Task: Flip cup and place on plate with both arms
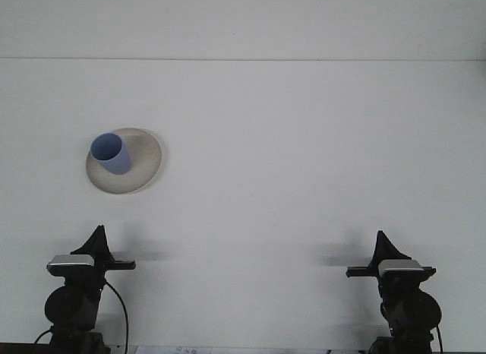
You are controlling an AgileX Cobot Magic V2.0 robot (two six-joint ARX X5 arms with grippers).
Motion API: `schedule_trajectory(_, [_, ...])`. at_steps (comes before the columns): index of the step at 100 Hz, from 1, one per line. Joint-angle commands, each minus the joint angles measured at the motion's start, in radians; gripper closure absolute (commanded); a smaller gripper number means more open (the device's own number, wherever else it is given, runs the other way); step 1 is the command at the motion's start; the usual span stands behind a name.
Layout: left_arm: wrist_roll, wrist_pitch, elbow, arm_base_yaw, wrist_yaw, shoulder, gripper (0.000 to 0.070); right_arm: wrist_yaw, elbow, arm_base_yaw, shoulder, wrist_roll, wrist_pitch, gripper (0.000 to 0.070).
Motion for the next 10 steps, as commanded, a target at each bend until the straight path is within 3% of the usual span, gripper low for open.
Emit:
schedule_trajectory(1, [0.002,0.014,-0.019,0.001,-0.004,-0.001,0.0685,0.000,-0.002,0.000,-0.002,0.010,0.014,0.0693])
schedule_trajectory(10, [0.002,0.015,-0.019,0.001,-0.005,-0.001,0.0685,0.000,-0.002,0.000,-0.002,0.010,0.014,0.0693])
